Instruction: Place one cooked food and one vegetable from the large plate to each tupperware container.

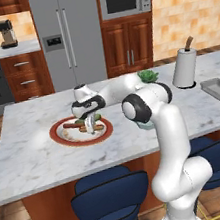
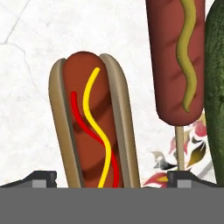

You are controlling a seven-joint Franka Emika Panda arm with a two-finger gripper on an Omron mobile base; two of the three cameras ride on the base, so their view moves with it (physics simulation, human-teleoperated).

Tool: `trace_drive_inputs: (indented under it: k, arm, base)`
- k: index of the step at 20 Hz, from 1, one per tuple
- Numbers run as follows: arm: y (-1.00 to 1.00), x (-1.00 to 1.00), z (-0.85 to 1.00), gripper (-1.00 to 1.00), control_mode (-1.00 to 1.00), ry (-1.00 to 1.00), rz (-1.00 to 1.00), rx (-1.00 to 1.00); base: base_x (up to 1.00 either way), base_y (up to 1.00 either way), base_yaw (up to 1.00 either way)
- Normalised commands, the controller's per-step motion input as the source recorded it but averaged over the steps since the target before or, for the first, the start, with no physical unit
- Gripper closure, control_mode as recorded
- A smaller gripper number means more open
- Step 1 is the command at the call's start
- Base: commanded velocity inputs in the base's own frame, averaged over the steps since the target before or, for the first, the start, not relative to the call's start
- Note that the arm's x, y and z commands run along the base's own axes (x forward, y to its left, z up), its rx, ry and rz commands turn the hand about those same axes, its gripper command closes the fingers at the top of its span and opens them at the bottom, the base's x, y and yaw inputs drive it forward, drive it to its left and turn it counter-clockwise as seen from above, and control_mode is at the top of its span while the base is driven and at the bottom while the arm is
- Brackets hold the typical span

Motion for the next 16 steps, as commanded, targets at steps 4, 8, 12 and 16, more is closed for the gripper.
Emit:
trace_drive_inputs:
  k: [4, 8, 12, 16]
  arm:
    - [0.0, -0.07, -0.09, 1.0, -1.0, 0.01, 0.0, 0.0]
    - [0.01, -0.04, -0.02, 1.0, -1.0, 0.0, 0.0, 0.0]
    - [0.16, -0.14, 0.0, 1.0, -1.0, 0.0, 0.0, 0.0]
    - [0.06, -0.13, 0.09, 1.0, -1.0, -0.03, -0.02, 0.0]
  base:
    - [0.0, 0.0, 0.0]
    - [0.0, 0.0, 0.0]
    - [0.0, 0.0, 0.0]
    - [0.0, 0.0, 0.0]
